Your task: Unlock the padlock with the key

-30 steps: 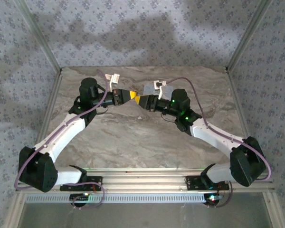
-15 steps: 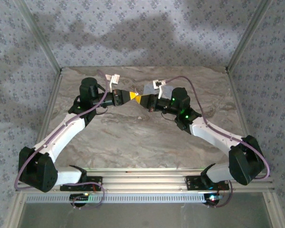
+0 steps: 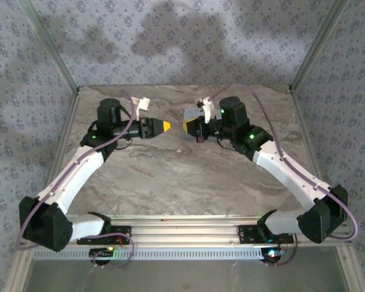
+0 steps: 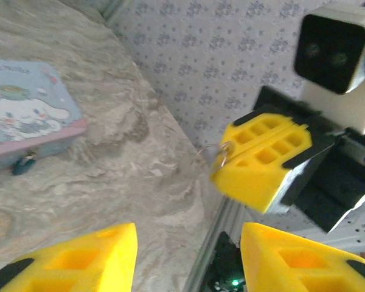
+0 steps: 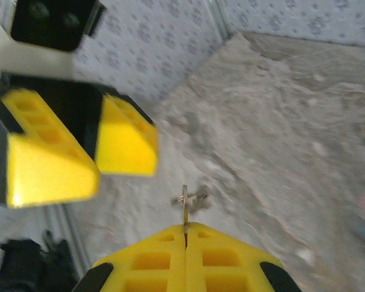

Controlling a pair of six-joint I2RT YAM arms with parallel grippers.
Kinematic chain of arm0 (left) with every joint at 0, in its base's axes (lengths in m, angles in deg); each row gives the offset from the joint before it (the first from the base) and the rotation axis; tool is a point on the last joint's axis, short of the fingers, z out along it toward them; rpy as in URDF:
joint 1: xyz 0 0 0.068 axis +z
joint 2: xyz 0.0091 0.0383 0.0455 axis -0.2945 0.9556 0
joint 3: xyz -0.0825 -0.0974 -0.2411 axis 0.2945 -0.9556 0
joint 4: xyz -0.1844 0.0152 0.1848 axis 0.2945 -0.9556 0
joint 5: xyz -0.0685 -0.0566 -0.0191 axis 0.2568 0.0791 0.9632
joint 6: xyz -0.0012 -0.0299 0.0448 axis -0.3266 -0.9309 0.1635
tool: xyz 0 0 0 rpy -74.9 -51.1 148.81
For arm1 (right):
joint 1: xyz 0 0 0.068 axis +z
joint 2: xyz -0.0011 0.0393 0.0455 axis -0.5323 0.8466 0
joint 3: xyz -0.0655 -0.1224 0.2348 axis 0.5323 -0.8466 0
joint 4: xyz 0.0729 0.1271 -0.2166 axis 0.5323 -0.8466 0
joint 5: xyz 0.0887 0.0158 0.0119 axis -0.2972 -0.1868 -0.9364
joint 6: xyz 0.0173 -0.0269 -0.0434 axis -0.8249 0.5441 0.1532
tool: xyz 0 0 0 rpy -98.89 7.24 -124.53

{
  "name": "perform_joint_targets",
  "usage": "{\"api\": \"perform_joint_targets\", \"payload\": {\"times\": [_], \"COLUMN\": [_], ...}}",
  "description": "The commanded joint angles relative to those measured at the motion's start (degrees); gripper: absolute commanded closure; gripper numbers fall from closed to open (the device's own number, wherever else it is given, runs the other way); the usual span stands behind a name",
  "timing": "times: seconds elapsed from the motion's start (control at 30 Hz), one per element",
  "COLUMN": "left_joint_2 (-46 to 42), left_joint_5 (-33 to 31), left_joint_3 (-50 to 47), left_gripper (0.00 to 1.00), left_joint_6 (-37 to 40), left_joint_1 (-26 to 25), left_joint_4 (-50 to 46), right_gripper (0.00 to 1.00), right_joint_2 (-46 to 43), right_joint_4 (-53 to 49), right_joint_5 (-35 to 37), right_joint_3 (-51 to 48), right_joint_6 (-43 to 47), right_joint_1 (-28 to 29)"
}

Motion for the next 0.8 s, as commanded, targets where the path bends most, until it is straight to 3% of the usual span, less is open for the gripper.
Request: {"api": "perform_joint_targets", "payload": {"times": [0.0, 0.1, 0.2, 0.3, 0.47, 0.57, 0.67, 0.77], "left_joint_2": [-3.63, -5.16, -5.17, -4.64, -4.58, -4.61, -4.38, -4.21], "left_joint_5": [-0.34, 1.58, 7.52, 10.85, 9.38, 11.73, 12.75, 12.64], "left_joint_3": [1.71, 0.69, 0.09, 0.69, 1.13, 0.32, 0.21, 0.04], "left_gripper": [0.50, 0.51, 0.50, 0.49, 0.48, 0.50, 0.60, 0.61], "left_joint_6": [6.65, 10.45, 11.88, 14.67, 24.52, 26.06, 27.00, 27.26], "left_joint_1": [2.94, 3.41, 3.17, 0.68, -4.54, -4.67, -4.94, -5.62], "left_joint_4": [-5.57, -4.98, -2.69, -3.03, -8.25, -7.41, -7.72, -7.81], "right_gripper": [1.00, 1.00, 1.00, 1.00, 1.00, 1.00, 1.00, 1.00], "right_joint_2": [2.73, 5.75, 8.33, 10.87, 12.20, 11.43, 10.38, 9.17], "right_joint_4": [-23.81, -30.50, -33.74, -37.50, -38.92, -38.36, -37.79, -36.75], "right_joint_5": [7.36, 5.33, 3.24, 2.29, -2.94, -5.41, -7.11, -9.34], "right_joint_3": [7.74, 11.76, 14.04, 16.60, 18.50, 18.24, 17.77, 17.02], "right_joint_6": [13.72, 18.56, 22.24, 24.97, 25.68, 26.08, 26.95, 27.43], "right_joint_1": [1.56, 3.92, 6.68, 8.82, 9.36, 9.15, 8.84, 8.23]}}
